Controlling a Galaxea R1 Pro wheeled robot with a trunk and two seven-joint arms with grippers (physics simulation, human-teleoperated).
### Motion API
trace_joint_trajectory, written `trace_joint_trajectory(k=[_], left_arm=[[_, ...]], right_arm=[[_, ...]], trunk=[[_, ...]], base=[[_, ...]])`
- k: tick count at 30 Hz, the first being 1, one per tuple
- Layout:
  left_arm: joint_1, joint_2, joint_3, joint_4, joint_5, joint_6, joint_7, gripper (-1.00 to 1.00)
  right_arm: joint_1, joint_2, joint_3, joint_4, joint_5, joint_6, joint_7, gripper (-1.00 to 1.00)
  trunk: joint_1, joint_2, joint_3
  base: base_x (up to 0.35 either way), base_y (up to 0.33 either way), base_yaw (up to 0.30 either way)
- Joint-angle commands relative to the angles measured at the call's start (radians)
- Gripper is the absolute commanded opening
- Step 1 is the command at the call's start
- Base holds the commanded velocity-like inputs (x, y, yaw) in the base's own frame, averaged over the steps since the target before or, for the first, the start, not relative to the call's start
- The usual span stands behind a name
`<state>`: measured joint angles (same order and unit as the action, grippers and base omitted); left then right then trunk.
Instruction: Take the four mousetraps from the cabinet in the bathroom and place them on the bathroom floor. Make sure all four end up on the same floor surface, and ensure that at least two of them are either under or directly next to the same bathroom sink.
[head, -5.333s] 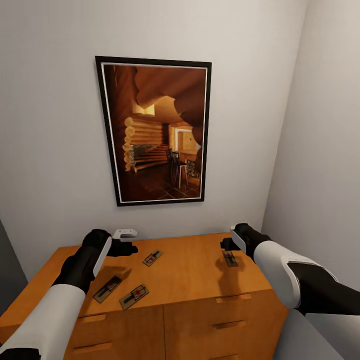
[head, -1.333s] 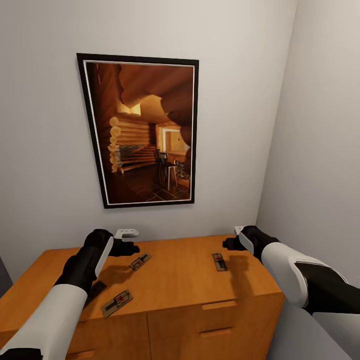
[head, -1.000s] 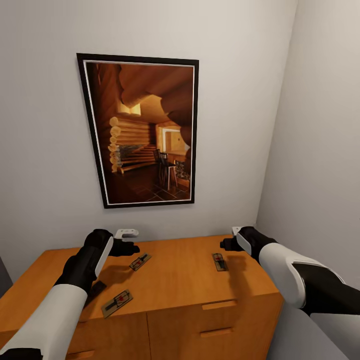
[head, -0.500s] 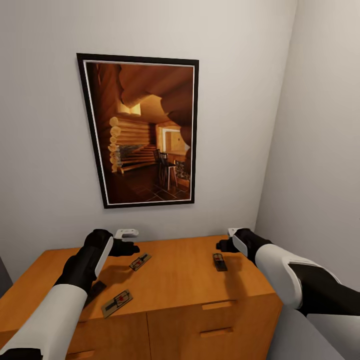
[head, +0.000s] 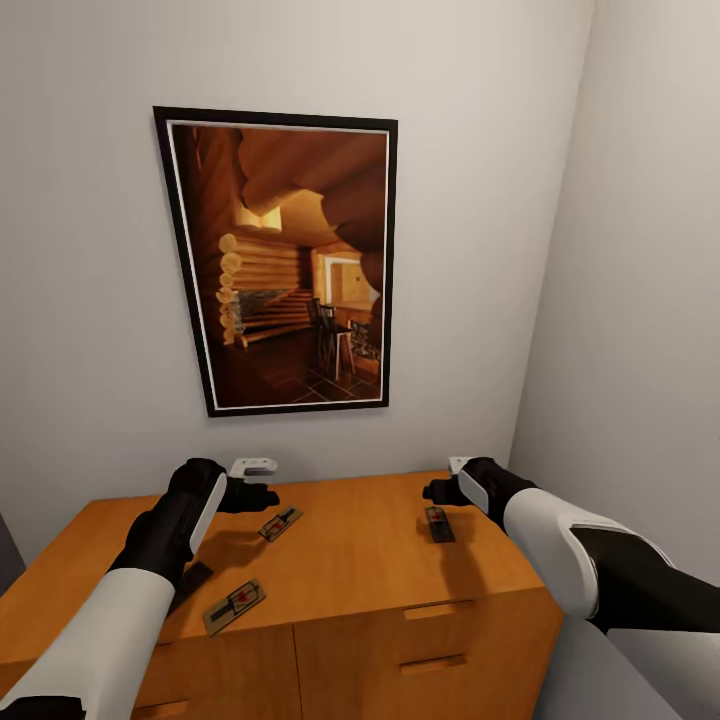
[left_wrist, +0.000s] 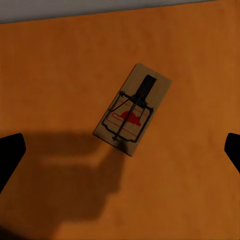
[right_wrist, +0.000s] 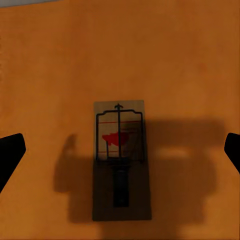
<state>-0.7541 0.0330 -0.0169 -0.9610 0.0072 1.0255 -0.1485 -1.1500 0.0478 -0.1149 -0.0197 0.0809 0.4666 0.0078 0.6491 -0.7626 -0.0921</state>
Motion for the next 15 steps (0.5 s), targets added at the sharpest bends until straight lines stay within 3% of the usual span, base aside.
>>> trace_joint_trajectory(k=[1,15], left_arm=[[-0.001,0.001,-0.002,-0.001,0.0,0.004,-0.002,1.0],[-0.001,0.001,-0.002,0.001,0.0,0.004,-0.002,1.0]], right_arm=[[0.0,0.0,-0.008,-0.002,0.008,0.006,0.001,1.0],[0.0,-0.002,-0.008,0.011,0.005,0.005,0.0,1.0]], trunk=[[0.0,-0.001,-0.002],[0.0,-0.001,-0.002]], base=[[0.0,0.0,0.0],[0.0,0.0,0.0]])
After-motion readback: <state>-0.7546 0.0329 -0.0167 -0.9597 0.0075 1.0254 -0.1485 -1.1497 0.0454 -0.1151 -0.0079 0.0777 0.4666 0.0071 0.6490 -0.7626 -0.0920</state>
